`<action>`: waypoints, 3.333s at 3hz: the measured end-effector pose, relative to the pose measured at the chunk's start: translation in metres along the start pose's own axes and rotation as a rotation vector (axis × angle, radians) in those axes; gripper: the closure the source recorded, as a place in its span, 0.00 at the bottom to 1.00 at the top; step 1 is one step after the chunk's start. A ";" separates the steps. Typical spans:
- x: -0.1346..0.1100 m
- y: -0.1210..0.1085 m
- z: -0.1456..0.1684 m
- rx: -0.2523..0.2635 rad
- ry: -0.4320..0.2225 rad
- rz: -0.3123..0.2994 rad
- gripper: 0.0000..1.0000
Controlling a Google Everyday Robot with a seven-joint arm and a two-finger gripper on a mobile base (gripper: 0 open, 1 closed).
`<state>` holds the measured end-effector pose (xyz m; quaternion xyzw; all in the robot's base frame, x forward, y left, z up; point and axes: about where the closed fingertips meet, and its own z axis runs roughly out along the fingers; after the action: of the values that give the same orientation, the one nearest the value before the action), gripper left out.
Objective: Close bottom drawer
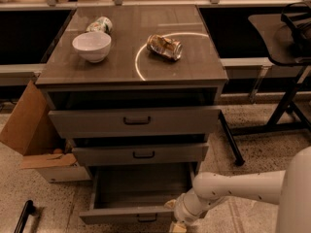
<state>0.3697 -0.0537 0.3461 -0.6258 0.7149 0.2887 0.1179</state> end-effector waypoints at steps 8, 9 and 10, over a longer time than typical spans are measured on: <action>0.119 -0.076 0.083 0.068 0.125 0.048 1.00; 0.134 -0.089 0.092 0.118 0.155 0.043 1.00; 0.142 -0.106 0.101 0.168 0.177 0.037 1.00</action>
Offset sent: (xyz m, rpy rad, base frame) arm -0.0035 0.0022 -0.0295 -0.0020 0.0403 -0.0086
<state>0.4256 -0.1201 0.1611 -0.6234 0.7558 0.1733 0.1009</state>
